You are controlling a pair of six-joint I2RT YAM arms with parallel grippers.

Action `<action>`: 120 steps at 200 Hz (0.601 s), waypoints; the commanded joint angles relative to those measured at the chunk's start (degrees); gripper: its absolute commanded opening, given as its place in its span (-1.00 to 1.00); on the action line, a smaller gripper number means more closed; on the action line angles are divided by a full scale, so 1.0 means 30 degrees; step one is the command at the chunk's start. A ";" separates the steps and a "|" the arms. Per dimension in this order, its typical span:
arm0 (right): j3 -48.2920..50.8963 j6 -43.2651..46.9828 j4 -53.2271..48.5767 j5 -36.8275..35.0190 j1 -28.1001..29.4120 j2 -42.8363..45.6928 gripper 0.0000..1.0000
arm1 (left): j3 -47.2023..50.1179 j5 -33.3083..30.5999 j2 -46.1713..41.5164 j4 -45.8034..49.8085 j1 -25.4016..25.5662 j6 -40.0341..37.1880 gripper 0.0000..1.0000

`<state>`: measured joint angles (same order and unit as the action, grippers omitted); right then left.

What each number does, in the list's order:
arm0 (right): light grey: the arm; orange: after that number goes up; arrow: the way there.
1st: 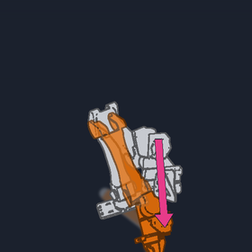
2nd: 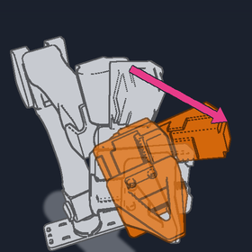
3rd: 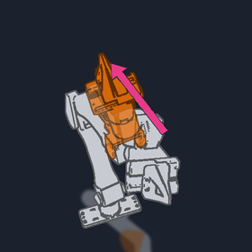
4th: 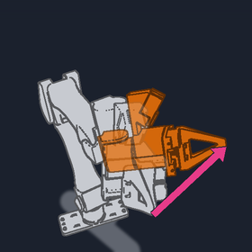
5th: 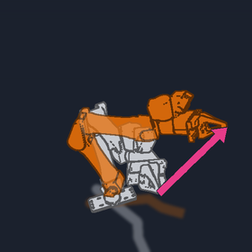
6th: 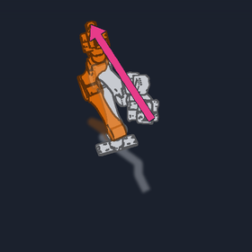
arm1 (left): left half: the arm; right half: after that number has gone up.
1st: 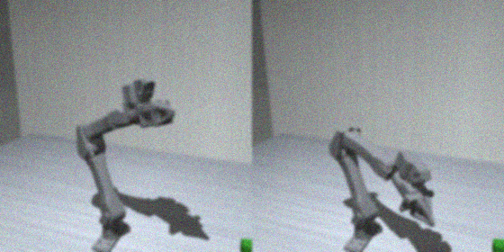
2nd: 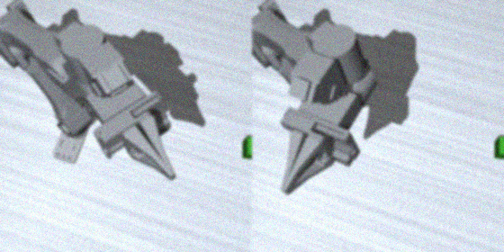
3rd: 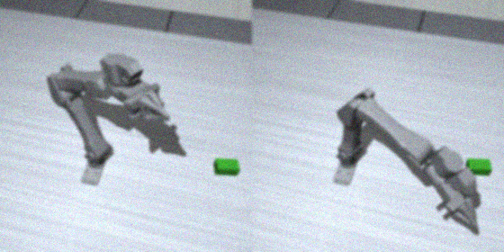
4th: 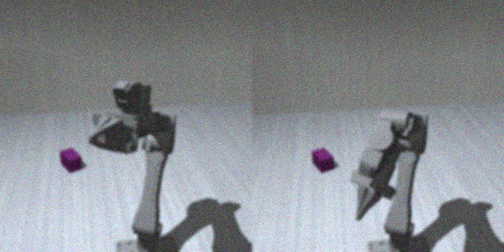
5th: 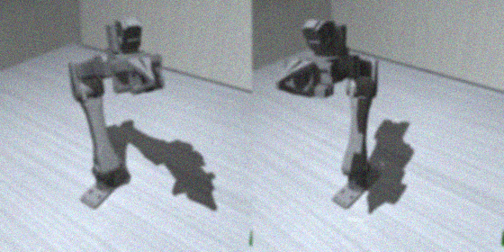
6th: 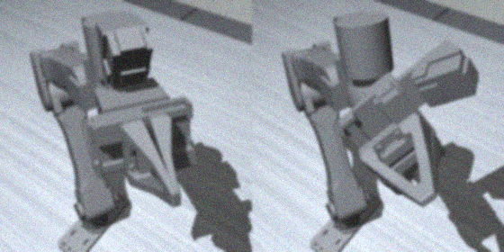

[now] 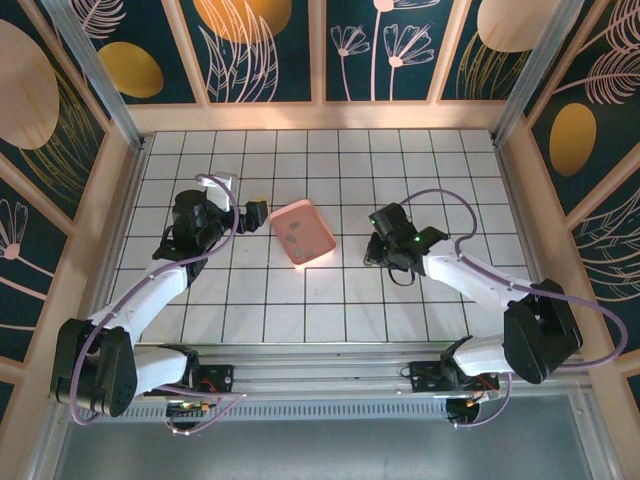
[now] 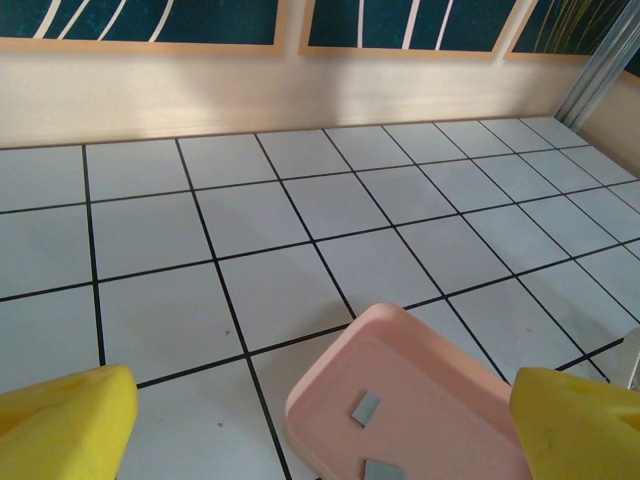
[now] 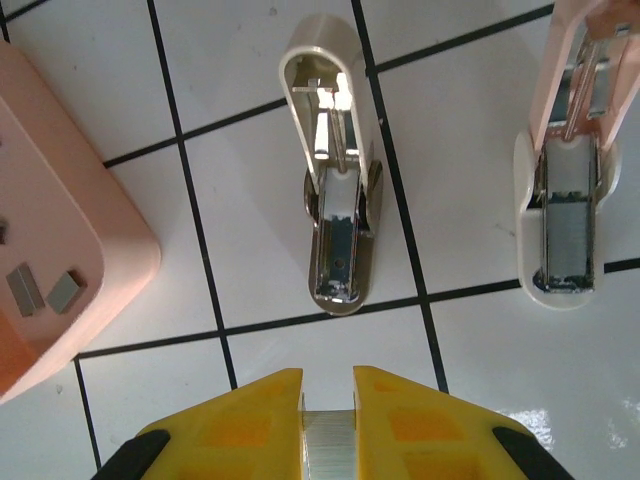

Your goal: Load the staples into the stapler

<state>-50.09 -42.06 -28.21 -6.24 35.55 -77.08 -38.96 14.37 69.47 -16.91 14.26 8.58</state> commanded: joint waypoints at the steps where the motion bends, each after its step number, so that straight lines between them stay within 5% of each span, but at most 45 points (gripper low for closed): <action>1: 0.0334 0.0209 0.0932 -0.0913 -0.0219 -0.0139 -0.64 | 0.0037 0.0088 -0.0102 -0.0471 0.0052 -0.0307 0.91; 120: 0.1512 -0.1055 0.4493 -0.1831 -0.0280 -0.1394 -0.65 | 0.0041 0.0003 -0.0073 -0.0429 0.0071 -0.0430 0.91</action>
<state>-46.81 -43.48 -17.28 -9.17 35.11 -80.16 -38.96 14.37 69.47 -16.91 14.26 8.36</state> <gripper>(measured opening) 0.177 0.954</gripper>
